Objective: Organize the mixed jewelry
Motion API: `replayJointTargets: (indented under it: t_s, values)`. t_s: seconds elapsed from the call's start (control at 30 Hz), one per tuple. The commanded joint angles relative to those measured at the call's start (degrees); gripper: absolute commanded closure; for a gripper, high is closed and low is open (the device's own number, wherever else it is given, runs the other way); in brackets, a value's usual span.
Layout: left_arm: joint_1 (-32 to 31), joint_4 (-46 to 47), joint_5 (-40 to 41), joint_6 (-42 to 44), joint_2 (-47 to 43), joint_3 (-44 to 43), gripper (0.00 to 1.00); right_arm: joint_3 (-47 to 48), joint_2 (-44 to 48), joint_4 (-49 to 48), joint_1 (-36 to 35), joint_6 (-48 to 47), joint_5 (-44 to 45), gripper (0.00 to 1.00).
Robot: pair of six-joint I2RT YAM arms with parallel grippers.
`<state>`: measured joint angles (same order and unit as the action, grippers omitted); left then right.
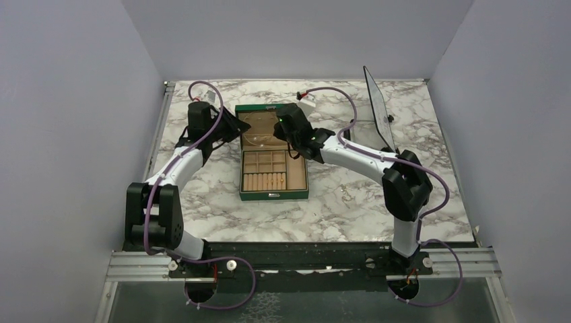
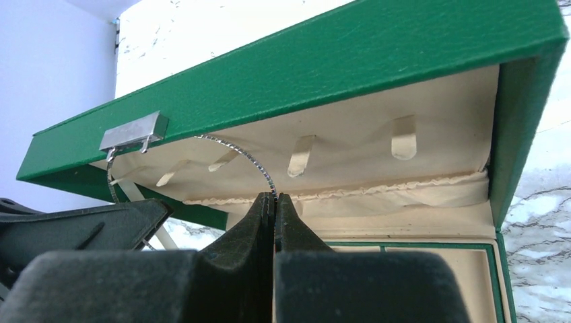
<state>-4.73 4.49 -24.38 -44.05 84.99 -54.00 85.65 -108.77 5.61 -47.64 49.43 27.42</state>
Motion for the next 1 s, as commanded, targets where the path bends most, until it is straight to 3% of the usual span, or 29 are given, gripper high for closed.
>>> replayJointTargets:
  t_s: [0.0, 0.37, 0.97]
  values:
    - [-0.3, -1.2, 4.4, -3.1, 0.2, -2.4, 0.74, 2.5, -2.0, 2.6, 0.4, 1.3, 1.8, 0.95]
    - [-0.2, -4.3, 7.4, -6.3, 1.6, -5.3, 0.68, 2.9, -2.7, 2.6, 0.7, 1.3, 0.0, 0.95]
    - [-0.3, -9.9, 12.4, -9.5, 0.7, -5.2, 0.62, 1.7, -1.6, 5.5, 1.0, 3.3, -0.9, 0.83]
